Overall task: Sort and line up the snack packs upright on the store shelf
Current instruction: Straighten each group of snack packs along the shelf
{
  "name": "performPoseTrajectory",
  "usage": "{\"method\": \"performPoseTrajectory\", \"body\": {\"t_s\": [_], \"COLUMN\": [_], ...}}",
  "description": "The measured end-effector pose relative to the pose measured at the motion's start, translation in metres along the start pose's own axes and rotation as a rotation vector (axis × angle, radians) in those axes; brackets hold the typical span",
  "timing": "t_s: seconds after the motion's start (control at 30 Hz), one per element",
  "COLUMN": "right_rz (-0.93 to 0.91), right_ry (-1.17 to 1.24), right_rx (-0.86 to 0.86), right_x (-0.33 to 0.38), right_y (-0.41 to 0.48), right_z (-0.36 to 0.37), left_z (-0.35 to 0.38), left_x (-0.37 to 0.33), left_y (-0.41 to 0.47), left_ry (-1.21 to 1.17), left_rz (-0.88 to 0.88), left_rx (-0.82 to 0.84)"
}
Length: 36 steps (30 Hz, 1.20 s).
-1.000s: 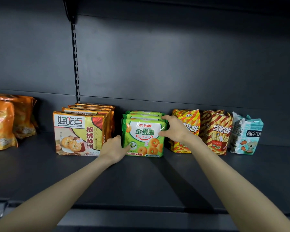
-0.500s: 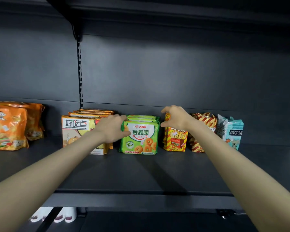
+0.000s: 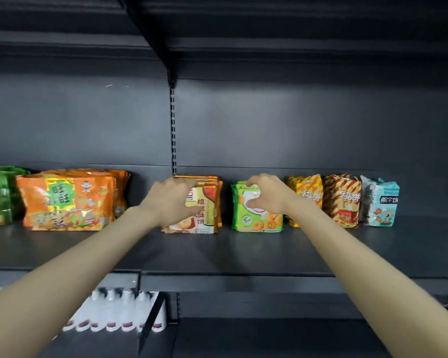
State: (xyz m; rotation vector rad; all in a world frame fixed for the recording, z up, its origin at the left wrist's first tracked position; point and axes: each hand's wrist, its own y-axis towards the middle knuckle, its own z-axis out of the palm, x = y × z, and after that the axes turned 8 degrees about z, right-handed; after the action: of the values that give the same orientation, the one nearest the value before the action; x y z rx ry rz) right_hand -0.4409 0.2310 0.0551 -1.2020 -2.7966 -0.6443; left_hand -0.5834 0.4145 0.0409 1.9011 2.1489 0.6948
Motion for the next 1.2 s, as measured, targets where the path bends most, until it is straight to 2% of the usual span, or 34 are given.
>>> {"method": "performPoseTrajectory", "body": {"t_s": [0.3, 0.5, 0.73, 0.9, 1.03, 1.2], "right_rz": [-0.105, -0.176, -0.168, -0.116, -0.06, 0.044], "right_ry": [0.1, 0.127, 0.188, 0.284, 0.378, 0.517], "right_rx": [0.078, 0.094, 0.128, 0.17, 0.193, 0.131], "right_x": [0.141, 0.218, 0.281, 0.31, 0.323, 0.334], "right_y": [-0.016, 0.013, 0.06, 0.104, 0.138, 0.163], "right_z": [0.051, 0.077, 0.129, 0.164, 0.188, 0.212], "left_z": [-0.017, -0.022, 0.015, 0.045, 0.069, 0.093], "left_x": [0.106, 0.182, 0.268, 0.325, 0.37, 0.41], "left_y": [-0.117, -0.158, -0.178, -0.165, -0.152, -0.141], "left_ry": [0.002, -0.035, -0.076, -0.207, -0.37, -0.579], "left_rz": [-0.134, -0.262, -0.361, -0.448, -0.532, -0.613], "left_rx": [0.058, -0.002, -0.027, -0.045, -0.13, -0.163]}}
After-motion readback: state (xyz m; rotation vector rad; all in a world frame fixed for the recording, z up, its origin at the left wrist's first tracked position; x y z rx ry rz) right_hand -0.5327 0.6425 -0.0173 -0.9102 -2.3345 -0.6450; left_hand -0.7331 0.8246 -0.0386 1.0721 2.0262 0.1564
